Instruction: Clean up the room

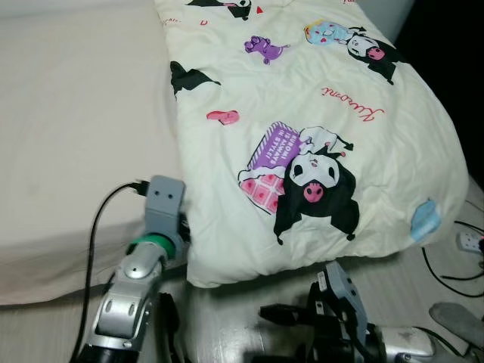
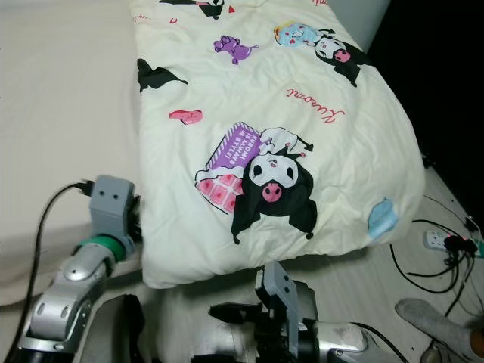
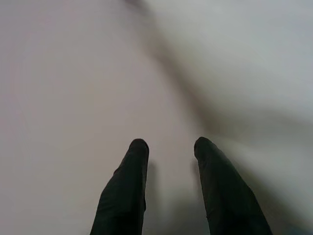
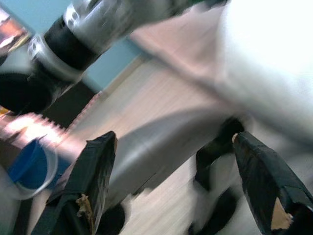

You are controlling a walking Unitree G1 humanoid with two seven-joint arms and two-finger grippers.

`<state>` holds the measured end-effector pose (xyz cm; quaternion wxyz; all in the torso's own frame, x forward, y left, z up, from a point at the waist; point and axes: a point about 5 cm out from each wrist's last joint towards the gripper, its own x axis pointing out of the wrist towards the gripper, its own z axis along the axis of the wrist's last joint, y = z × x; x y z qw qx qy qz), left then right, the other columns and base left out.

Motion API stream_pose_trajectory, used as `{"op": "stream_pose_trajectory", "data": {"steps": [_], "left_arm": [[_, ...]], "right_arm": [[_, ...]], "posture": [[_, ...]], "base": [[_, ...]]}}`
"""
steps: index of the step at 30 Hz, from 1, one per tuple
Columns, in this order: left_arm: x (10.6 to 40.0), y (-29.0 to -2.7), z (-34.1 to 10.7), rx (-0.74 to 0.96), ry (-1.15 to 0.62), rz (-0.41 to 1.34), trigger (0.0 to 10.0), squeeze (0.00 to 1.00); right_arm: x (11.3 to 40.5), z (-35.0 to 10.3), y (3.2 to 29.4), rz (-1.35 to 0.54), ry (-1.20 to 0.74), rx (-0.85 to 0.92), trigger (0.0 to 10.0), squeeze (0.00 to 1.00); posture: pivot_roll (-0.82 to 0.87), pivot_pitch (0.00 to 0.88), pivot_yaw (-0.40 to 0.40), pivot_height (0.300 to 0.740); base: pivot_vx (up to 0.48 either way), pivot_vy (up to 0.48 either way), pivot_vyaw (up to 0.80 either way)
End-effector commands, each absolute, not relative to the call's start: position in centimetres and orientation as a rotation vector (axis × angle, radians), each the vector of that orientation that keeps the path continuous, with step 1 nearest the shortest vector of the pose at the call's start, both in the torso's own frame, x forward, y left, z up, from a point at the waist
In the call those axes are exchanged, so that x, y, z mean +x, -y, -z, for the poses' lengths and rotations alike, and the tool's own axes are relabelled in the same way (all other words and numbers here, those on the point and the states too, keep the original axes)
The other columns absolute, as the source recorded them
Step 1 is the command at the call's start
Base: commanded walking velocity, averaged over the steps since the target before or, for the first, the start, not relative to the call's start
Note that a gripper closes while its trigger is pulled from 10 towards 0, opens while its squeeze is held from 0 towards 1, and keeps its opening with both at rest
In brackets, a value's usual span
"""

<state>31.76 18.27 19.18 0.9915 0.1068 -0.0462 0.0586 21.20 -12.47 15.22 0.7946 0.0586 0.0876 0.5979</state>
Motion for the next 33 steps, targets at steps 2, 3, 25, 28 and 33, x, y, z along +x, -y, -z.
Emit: {"op": "stream_pose_trajectory", "data": {"steps": [2, 3, 25, 28, 33], "left_arm": [[30.8, -21.1, -20.0, 0.237, 0.134, -0.255, 10.0, 0.0], [30.3, -22.0, -20.5, 0.225, 0.145, -0.275, 10.0, 0.0], [28.5, -9.7, -17.6, 0.161, 0.084, 0.484, 10.0, 0.0], [29.2, -8.4, -14.7, 0.404, 0.09, 0.466, 10.0, 0.0], [29.4, -11.4, -8.0, 0.516, -0.199, 0.346, 10.0, 0.0]], "right_arm": [[22.7, -16.6, 12.9, -1.166, -0.066, 0.123, 10.0, 0.0], [24.0, -17.6, 13.3, -1.085, 0.008, 0.125, 10.0, 0.0], [30.3, -23.2, 20.2, -0.268, 0.393, 0.188, 10.0, 0.0], [30.5, -23.6, 20.8, -0.236, 0.408, 0.186, 10.0, 0.0], [30.6, -23.5, 20.6, -0.213, 0.417, 0.201, 10.0, 0.0]], "posture": [[-0.08, 0.25, 0.109, 0.45], [-0.07, 0.243, 0.105, 0.45], [-0.1, 0.181, 0.059, 0.45], [-0.11, 0.182, 0.059, 0.45], [-0.12, 0.18, 0.062, 0.45]], "base": [[0.0, 0.0, 0.0], [0.0, 0.0, 0.0], [0.0, 0.0, 0.0], [0.0, 0.0, 0.0], [0.0, 0.0, 0.0]]}}
